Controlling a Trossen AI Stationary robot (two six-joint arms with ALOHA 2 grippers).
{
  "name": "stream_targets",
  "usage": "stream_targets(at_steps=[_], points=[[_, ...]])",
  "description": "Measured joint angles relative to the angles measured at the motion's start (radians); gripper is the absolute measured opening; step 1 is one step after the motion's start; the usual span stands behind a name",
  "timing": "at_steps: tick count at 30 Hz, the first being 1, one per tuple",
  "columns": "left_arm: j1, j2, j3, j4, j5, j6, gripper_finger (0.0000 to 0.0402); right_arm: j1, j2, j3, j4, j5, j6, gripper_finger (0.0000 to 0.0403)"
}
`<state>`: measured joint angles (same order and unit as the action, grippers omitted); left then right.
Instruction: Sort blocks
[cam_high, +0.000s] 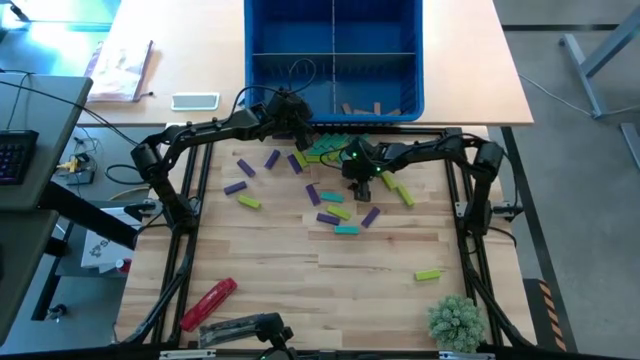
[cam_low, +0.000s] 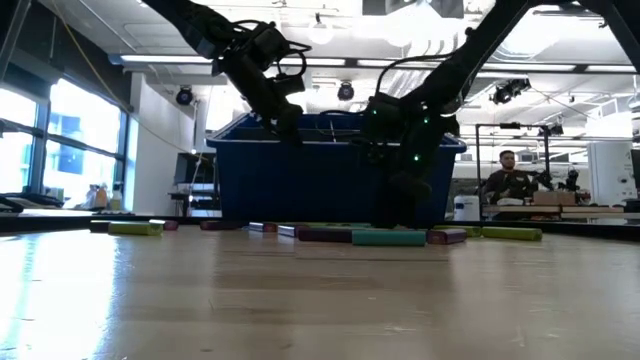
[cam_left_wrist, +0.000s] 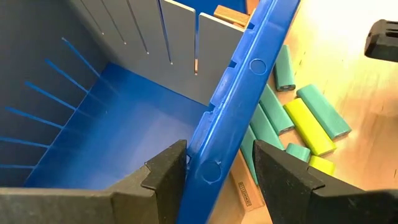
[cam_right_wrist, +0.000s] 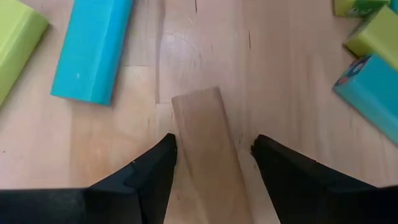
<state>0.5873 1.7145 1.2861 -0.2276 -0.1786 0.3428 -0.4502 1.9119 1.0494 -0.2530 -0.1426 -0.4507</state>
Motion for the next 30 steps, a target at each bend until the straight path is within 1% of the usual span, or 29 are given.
stream_targets(at_steps=[2,4,7,9,10,12,14,15,17,19,22,24,26,30], points=[[0.000,0.000,0.000,0.000,0.000,0.000,0.0164,-0.002,0.015,0.001,-0.001,-0.001,0.001,0.0205],[0.000,0.000,0.000,0.000,0.000,0.000,0.0164,0.003,0.018,0.001,-0.019,-0.001,0.005,0.0190],[0.000,0.000,0.000,0.000,0.000,0.000,0.0164,0.018,0.015,0.002,-0.047,0.014,0.036,0.0141],[0.000,0.000,0.000,0.000,0.000,0.000,0.0164,0.026,0.003,0.002,-0.068,0.021,0.100,0.0097],[0.000,0.000,0.000,0.000,0.000,0.000,0.0164,0.030,-0.008,0.001,-0.078,0.025,0.147,0.0084],[0.000,0.000,0.000,0.000,0.000,0.000,0.0164,0.046,-0.043,-0.005,-0.101,0.034,0.225,0.0084],[0.000,0.000,0.000,0.000,0.000,0.000,0.0164,0.071,-0.108,-0.012,-0.135,0.039,0.264,0.0084],[0.000,0.000,0.000,0.000,0.000,0.000,0.0164,0.083,-0.154,-0.010,-0.120,0.065,0.279,0.0084],[0.000,0.000,0.000,0.000,0.000,0.000,0.0164,0.108,-0.246,0.014,-0.099,0.155,0.290,0.0084],[0.000,0.000,0.000,0.001,0.000,0.000,0.0164,0.109,-0.336,0.033,-0.093,0.273,0.285,0.0084],[-0.001,0.000,0.000,0.000,0.001,0.000,0.0164,0.077,-0.443,0.056,-0.030,0.418,0.263,0.0084],[-0.001,0.000,0.000,0.000,0.000,0.000,0.0164,0.040,-0.501,0.064,0.059,0.486,0.260,0.0084],[-0.001,0.000,0.000,0.000,0.000,0.000,0.0164,-0.012,-0.532,0.065,0.147,0.506,0.278,0.0084],[-0.003,0.000,0.000,0.000,-0.001,0.000,0.0164,-0.118,-0.511,0.064,0.266,0.508,0.322,0.0084]])
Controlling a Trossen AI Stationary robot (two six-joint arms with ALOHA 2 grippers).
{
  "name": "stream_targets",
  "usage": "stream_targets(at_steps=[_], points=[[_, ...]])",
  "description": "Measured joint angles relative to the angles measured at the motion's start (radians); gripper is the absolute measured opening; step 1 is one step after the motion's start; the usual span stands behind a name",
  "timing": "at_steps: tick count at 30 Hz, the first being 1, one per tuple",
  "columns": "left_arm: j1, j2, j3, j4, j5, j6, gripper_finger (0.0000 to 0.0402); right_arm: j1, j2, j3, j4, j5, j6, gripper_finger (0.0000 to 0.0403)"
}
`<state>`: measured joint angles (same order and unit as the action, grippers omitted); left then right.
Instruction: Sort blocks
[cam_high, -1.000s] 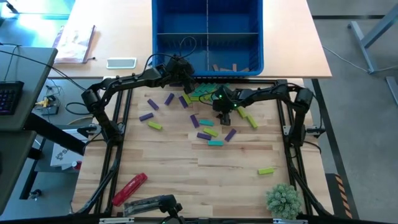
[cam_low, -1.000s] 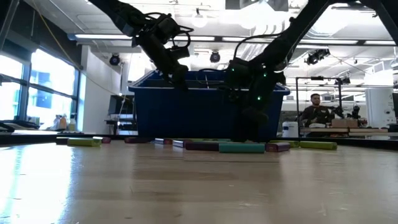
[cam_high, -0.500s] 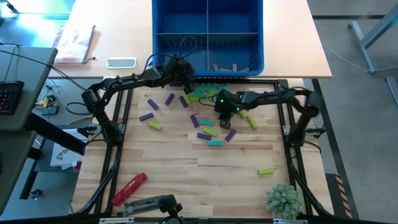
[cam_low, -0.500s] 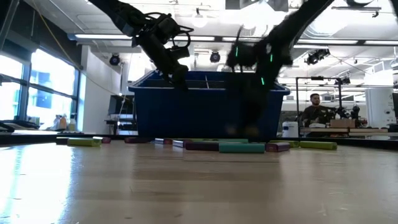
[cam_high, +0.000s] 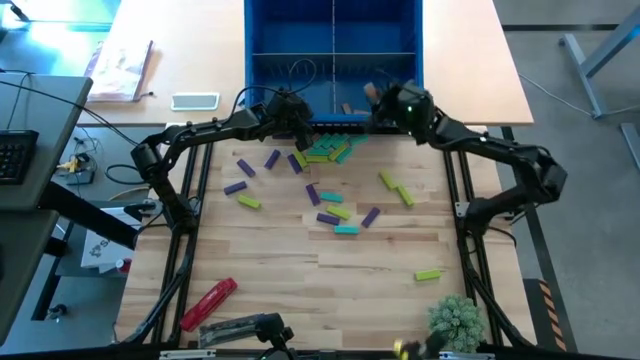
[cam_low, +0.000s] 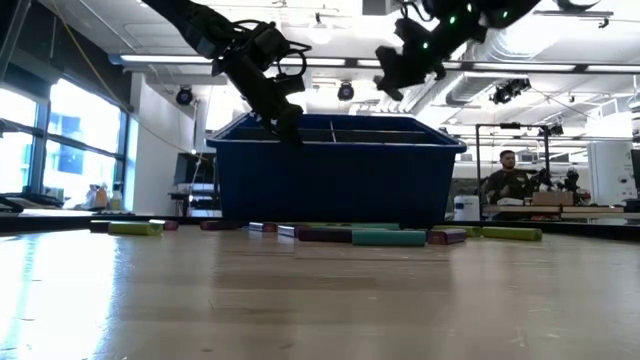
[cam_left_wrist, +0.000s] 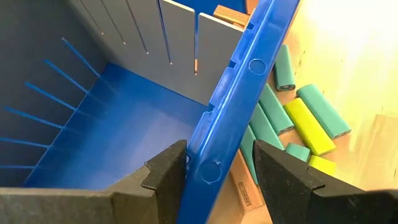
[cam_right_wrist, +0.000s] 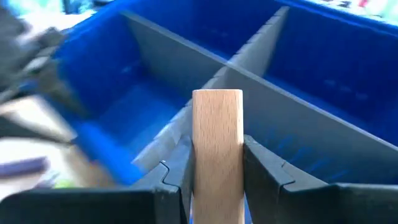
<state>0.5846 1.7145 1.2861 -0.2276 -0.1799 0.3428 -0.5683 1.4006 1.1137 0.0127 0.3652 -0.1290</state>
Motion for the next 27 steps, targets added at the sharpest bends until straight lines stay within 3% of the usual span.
stream_targets(at_steps=[9,15,19,23,27], points=[[0.000,0.000,0.000,0.000,-0.001,0.000,0.0164,-0.173,0.162,-0.001,0.038,-0.076,0.150,0.0091],[0.000,0.000,0.000,0.000,0.001,0.000,0.0164,-0.210,0.185,-0.001,0.036,-0.115,0.266,0.0193],[0.000,0.000,0.000,0.000,0.002,0.000,0.0164,-0.155,0.123,-0.001,0.037,-0.125,0.211,0.0232],[0.000,0.000,0.000,0.000,0.002,0.000,0.0164,-0.060,0.028,-0.001,0.018,-0.110,0.189,0.0237],[0.000,0.000,0.000,0.001,0.001,0.000,0.0164,0.106,-0.061,0.000,-0.043,-0.110,0.170,0.0239]])
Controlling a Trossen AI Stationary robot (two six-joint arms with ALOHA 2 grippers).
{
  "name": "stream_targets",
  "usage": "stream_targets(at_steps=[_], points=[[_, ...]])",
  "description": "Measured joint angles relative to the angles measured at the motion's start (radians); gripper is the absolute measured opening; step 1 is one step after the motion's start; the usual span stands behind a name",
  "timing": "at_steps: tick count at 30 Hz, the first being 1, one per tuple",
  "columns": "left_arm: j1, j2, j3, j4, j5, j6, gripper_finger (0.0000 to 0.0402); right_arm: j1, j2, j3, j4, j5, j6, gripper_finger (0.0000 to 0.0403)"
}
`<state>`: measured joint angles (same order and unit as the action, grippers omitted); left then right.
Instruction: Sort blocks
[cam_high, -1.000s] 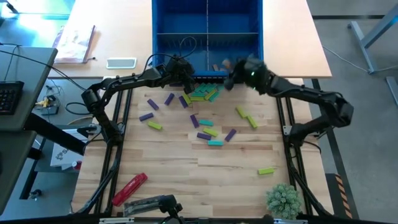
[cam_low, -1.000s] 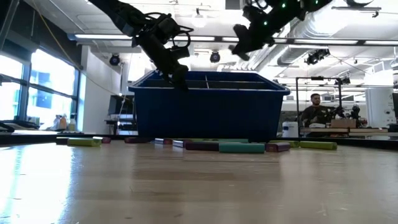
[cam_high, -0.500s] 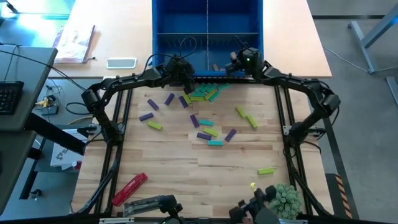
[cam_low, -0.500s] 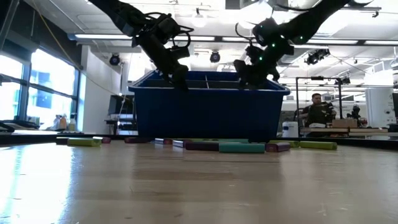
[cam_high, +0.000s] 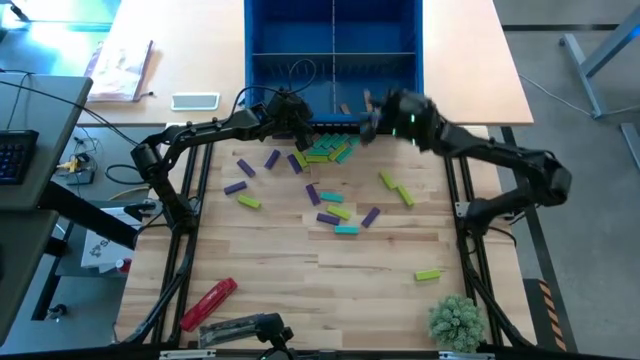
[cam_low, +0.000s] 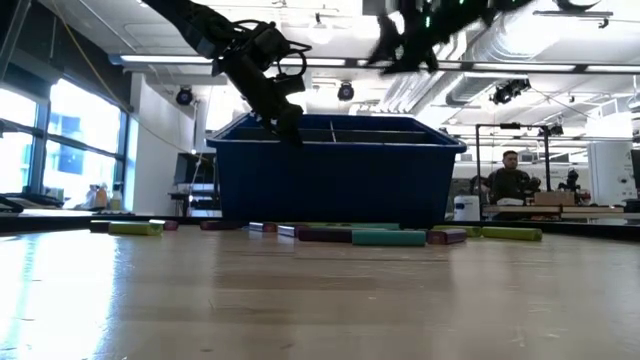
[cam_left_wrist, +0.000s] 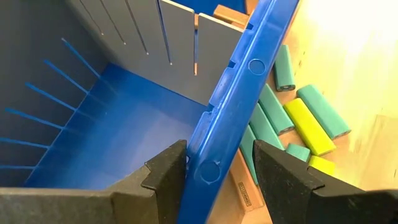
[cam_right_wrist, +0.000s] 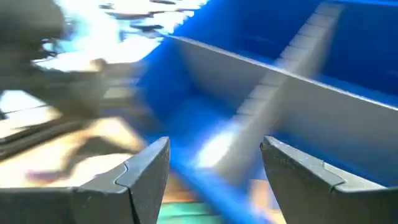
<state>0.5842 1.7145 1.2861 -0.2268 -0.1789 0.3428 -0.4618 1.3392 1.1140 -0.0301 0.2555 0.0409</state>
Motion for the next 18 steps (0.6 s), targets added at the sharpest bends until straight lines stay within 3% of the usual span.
stream_targets(at_steps=[9,18], points=[[0.000,0.000,0.000,0.000,-0.009,0.000,0.0164,0.396,-0.044,0.000,-0.181,0.045,0.141,0.0240],[-0.001,0.000,0.000,0.000,-0.010,0.000,0.0164,0.667,-0.044,0.000,-0.236,0.375,0.248,0.0240]])
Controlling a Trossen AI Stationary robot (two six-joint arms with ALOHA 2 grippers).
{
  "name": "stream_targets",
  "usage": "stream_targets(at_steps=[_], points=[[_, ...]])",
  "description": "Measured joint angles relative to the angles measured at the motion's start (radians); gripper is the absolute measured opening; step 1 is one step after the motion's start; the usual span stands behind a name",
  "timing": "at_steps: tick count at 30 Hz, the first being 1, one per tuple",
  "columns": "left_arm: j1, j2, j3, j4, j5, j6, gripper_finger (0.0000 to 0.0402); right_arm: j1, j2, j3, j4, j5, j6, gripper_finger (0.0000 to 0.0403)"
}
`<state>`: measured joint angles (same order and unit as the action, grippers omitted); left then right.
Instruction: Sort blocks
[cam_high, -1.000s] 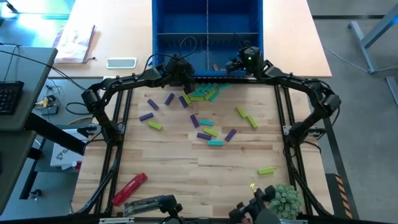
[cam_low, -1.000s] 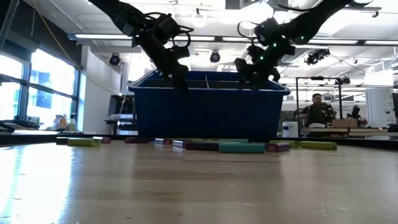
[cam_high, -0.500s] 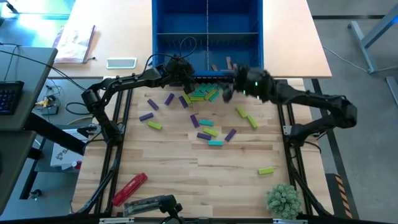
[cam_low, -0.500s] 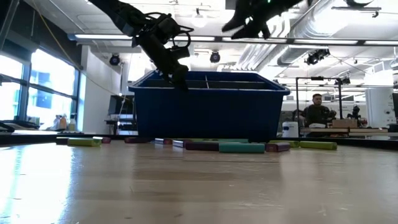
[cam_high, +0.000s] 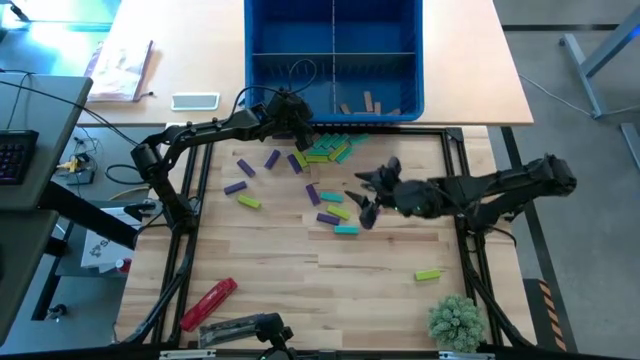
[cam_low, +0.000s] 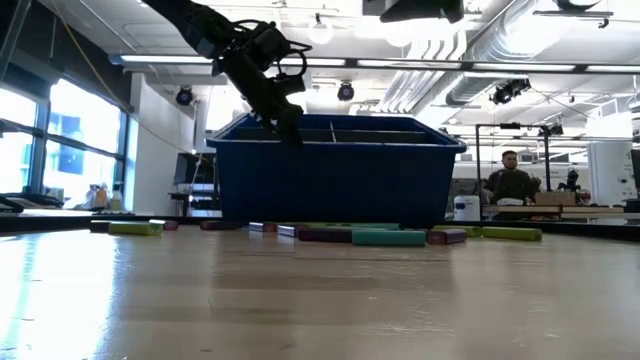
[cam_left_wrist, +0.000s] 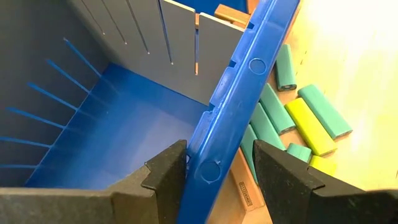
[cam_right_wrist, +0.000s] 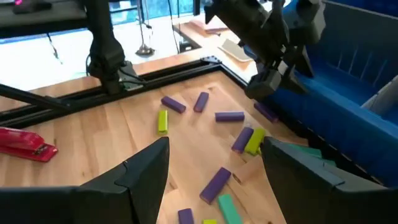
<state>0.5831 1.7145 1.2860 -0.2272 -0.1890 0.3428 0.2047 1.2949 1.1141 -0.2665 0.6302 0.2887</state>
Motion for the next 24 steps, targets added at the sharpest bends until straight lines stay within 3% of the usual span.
stream_targets(at_steps=[7,24], points=[[0.000,0.000,0.000,0.000,0.000,0.000,0.0164,0.052,0.000,0.000,0.000,0.079,0.047,0.0240],[0.000,0.000,0.000,0.000,-0.001,0.000,0.0164,0.058,0.000,0.000,0.000,0.048,0.130,0.0240]])
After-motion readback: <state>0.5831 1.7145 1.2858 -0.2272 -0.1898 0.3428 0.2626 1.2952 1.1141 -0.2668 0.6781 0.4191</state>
